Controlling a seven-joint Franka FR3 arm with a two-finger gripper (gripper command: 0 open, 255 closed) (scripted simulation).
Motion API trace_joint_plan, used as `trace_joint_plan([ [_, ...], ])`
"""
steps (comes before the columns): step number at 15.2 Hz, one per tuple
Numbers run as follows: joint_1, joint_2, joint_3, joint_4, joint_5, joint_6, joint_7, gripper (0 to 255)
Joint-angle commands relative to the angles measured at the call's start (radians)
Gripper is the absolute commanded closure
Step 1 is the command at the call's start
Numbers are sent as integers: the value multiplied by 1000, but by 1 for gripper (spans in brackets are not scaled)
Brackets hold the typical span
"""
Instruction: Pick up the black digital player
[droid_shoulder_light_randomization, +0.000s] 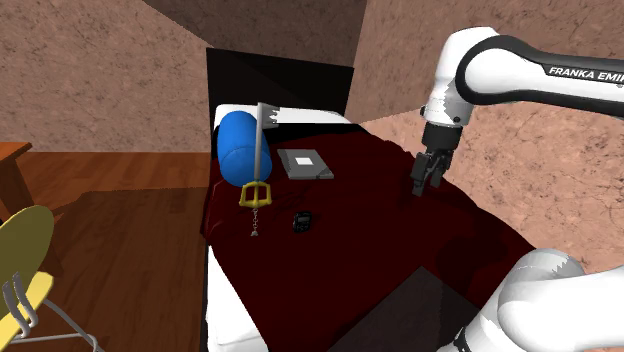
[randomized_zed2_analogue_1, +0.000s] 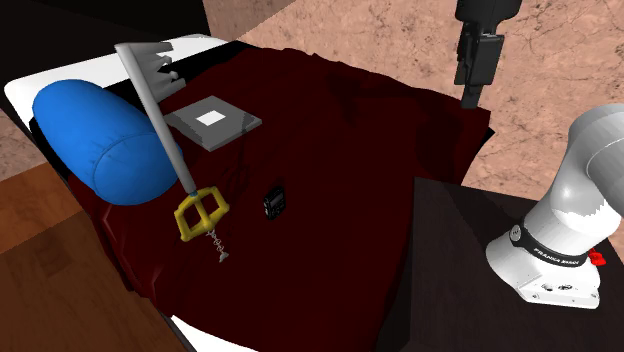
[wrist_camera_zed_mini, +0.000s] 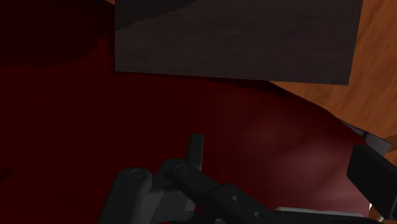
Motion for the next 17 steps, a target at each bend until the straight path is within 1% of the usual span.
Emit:
trace_joint_plan([
  [1, 0, 0, 0, 0, 0, 0, 0, 0],
  [5, 5, 101, 15, -30, 13, 148, 27, 0],
  [9, 11, 222, 29, -36, 23, 290, 52, 0],
  [13, 16, 357, 42, -18, 30, 424, 76, 0],
  [17, 19, 503, 52, 24, 33, 543, 100, 0],
])
